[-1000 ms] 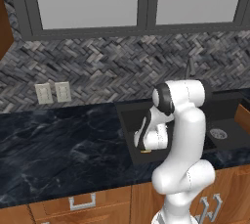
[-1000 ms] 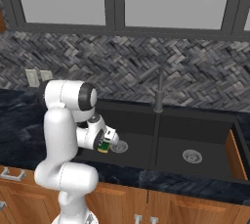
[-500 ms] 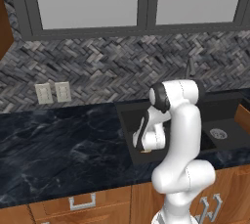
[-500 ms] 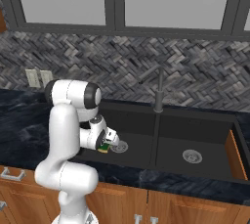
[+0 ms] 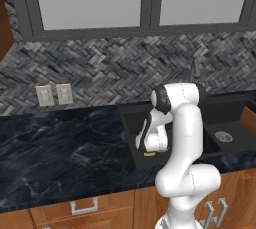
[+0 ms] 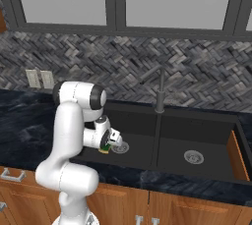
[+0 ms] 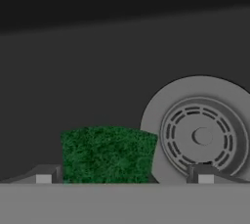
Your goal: Pick up the bar soap and sponge from the sink, and place them back in the cabinet, and close the cabinet doors.
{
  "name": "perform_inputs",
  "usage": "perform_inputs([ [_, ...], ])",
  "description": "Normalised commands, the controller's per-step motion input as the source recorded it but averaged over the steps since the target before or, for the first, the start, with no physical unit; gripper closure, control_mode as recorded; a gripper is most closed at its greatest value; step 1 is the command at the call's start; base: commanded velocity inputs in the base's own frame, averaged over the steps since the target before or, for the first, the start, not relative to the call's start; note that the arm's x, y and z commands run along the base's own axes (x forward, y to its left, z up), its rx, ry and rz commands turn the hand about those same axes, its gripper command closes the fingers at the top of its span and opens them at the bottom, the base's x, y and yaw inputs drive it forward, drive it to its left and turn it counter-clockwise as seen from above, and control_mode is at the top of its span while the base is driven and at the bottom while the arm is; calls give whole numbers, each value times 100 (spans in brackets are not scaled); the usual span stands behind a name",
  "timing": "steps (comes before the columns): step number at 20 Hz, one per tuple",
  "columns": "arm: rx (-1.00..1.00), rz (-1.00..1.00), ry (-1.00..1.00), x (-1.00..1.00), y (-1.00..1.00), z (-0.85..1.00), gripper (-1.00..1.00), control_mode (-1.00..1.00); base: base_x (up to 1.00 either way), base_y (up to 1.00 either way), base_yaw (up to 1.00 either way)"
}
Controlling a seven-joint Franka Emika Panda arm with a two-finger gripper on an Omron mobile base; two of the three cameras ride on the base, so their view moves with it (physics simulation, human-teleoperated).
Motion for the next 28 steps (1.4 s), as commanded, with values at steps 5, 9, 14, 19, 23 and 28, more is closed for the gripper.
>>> perform_inputs([
  [5, 0, 0, 4, 11, 3, -31, -100, -100, 0, 0, 0],
  [9, 0, 0, 5, 11, 4, -28, -100, -100, 0, 0, 0],
  [14, 0, 0, 8, 3, 5, -24, -100, -100, 0, 0, 0],
  [19, 0, 0, 9, 0, 5, -15, 100, -100, 0, 0, 0],
  [23, 0, 0, 1, 0, 0, -2, 100, -100, 0, 0, 0],
  [28, 0, 0, 0, 0, 0, 0, 100, -100, 0, 0, 0],
])
